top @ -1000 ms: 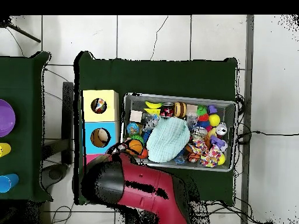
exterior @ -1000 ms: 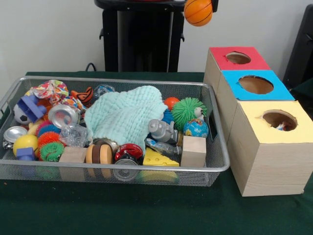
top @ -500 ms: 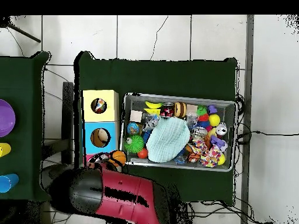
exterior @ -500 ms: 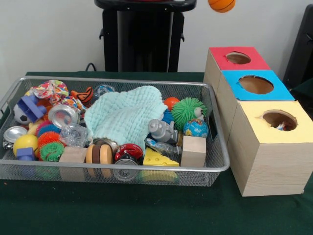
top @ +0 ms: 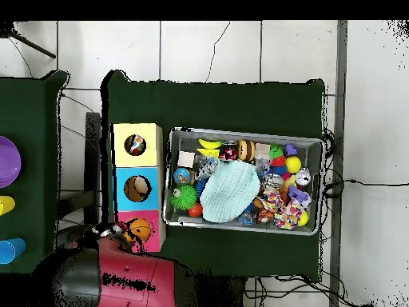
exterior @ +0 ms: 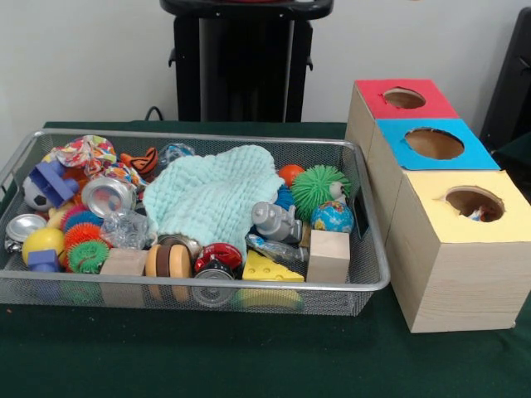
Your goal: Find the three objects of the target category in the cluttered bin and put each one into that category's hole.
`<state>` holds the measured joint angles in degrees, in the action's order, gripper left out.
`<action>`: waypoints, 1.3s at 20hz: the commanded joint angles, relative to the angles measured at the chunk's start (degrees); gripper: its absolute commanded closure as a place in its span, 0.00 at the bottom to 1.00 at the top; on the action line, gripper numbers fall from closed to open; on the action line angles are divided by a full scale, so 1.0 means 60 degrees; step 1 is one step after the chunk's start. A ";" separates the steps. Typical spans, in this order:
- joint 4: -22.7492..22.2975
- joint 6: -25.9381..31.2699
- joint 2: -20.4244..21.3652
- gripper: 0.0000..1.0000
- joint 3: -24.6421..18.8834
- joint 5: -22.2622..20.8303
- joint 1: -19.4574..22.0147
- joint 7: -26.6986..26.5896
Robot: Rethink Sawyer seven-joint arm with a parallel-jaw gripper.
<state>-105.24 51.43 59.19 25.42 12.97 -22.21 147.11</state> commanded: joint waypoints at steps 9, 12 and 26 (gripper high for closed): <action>-0.0293 -0.0017 -0.0523 1.00 0.0013 0.0463 0.0343 0.2496; -0.0418 -0.0224 -0.0505 1.00 -0.0042 0.0504 0.0469 0.2280; -0.0444 -0.0363 -0.0513 1.00 -0.0210 0.0576 0.0574 0.2178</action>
<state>-105.25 51.43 59.18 25.75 14.56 -20.20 147.65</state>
